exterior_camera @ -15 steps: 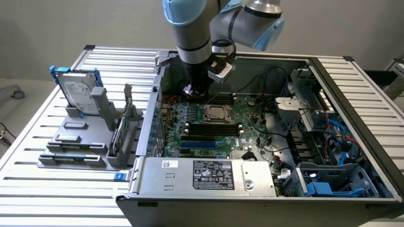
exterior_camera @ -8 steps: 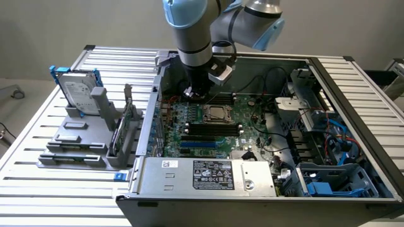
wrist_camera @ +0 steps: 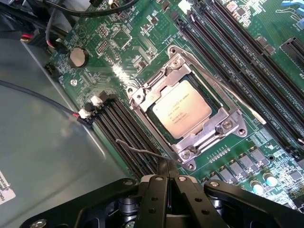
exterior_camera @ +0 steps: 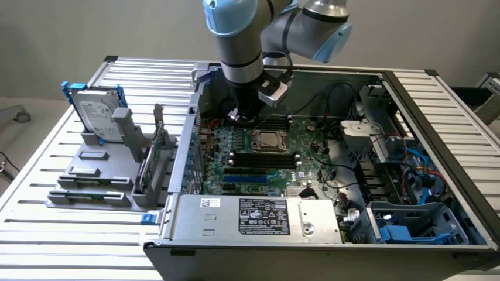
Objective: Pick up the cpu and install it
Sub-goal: 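Install the first cpu locking lever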
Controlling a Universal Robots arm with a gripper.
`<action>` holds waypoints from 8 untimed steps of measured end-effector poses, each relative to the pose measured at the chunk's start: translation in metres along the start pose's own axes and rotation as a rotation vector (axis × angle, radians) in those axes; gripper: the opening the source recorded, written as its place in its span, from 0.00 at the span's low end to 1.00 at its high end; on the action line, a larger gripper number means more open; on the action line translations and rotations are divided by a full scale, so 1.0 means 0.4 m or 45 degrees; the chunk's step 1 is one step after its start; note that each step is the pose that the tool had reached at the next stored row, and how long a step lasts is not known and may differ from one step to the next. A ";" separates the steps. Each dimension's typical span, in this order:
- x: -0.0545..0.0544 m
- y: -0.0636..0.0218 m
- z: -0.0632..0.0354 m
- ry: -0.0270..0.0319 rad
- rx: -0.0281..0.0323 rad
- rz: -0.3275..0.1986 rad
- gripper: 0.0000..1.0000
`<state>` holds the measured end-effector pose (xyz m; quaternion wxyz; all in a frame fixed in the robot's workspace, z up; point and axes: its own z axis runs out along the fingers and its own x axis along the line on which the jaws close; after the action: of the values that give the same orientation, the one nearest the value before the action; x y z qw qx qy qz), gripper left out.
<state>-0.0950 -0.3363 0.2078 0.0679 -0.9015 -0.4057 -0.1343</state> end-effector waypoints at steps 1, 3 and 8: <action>0.001 -0.001 0.002 -0.0008 -0.0003 0.001 0.11; 0.003 -0.004 0.006 -0.0020 -0.0009 0.002 0.11; 0.004 -0.007 0.014 -0.0074 -0.0041 0.004 0.11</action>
<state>-0.0949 -0.3321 0.2029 0.0654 -0.9026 -0.4044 -0.1323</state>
